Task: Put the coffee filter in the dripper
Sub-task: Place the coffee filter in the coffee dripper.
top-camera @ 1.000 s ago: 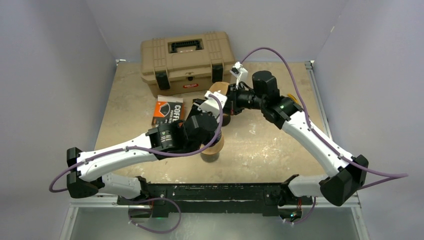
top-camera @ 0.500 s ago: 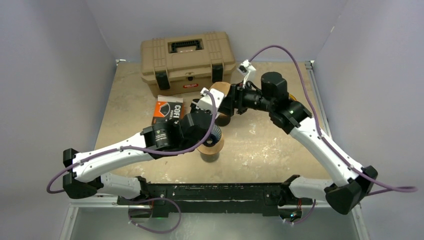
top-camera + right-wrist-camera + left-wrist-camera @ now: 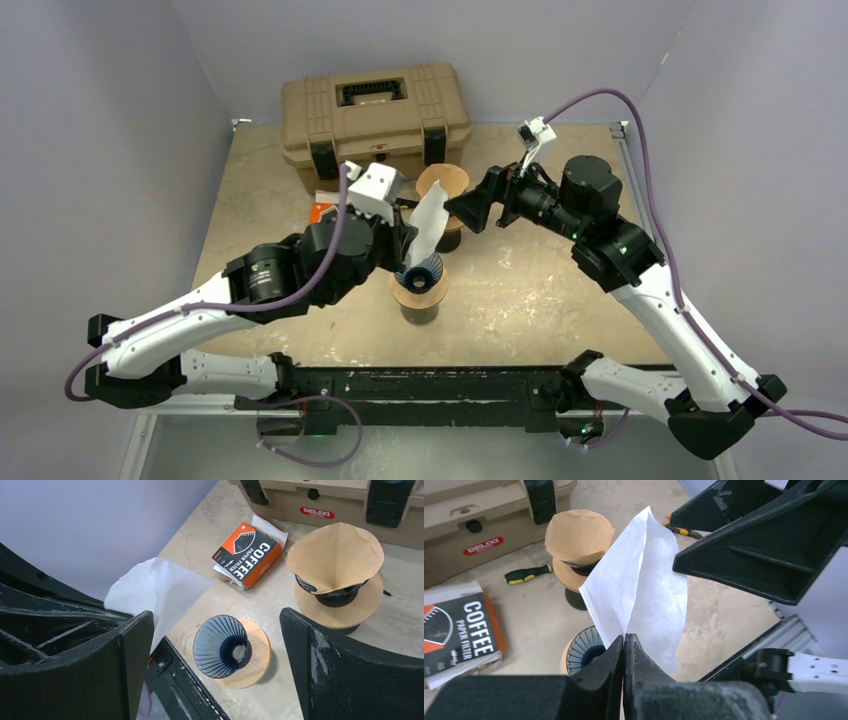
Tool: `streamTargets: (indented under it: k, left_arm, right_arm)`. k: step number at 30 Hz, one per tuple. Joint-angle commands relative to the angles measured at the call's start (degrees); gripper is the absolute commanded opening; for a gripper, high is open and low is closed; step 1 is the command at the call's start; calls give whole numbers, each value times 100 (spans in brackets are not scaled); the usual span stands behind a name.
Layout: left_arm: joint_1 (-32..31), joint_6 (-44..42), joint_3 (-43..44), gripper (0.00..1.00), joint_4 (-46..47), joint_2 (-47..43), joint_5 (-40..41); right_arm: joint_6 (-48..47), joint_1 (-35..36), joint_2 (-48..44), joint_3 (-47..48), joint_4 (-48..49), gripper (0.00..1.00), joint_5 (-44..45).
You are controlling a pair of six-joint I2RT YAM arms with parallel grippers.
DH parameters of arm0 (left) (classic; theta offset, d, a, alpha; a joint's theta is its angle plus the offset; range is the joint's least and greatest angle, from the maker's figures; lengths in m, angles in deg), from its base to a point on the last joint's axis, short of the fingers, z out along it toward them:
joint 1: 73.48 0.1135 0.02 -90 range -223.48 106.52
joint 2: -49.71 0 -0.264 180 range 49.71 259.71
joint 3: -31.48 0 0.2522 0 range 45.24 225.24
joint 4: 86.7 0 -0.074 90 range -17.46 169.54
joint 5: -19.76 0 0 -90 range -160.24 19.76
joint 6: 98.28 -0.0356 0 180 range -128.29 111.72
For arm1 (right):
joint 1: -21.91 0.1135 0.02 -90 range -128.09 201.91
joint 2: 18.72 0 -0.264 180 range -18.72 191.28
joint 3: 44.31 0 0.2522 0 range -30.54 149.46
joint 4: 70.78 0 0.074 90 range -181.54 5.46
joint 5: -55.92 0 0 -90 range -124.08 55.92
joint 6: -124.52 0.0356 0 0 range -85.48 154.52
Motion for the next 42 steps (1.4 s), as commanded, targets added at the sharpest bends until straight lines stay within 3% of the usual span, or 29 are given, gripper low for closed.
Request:
streamTargets:
  k: [1, 14, 23, 27, 31, 37, 42]
  left_arm:
    - [7, 722, 133, 0, -188, -249, -271]
    - [7, 1288, 170, 0, -447, 243, -37]
    - [7, 1267, 123, 0, -174, 283, 195]
    - [7, 1237, 122, 0, -163, 246, 464]
    - [7, 1219, 113, 0, -144, 253, 657]
    - [7, 1053, 21, 0, 186, 202, 460]
    - [7, 1051, -18, 0, 289, 170, 371]
  right_arm:
    - [-119, 30, -127, 112, 161, 99, 266]
    - [-248, 193, 215, 74, 249, 99, -399]
    - [-348, 724, 404, 73, -303, 96, 983]
    - [-374, 966, 431, 123, -360, 90, 1383]
    - [-464, 1141, 426, 81, -253, 92, 1455]
    - [-465, 1301, 606, 18, -60, 94, 1634]
    - [-456, 1596, 991, 169, -283, 89, 2526]
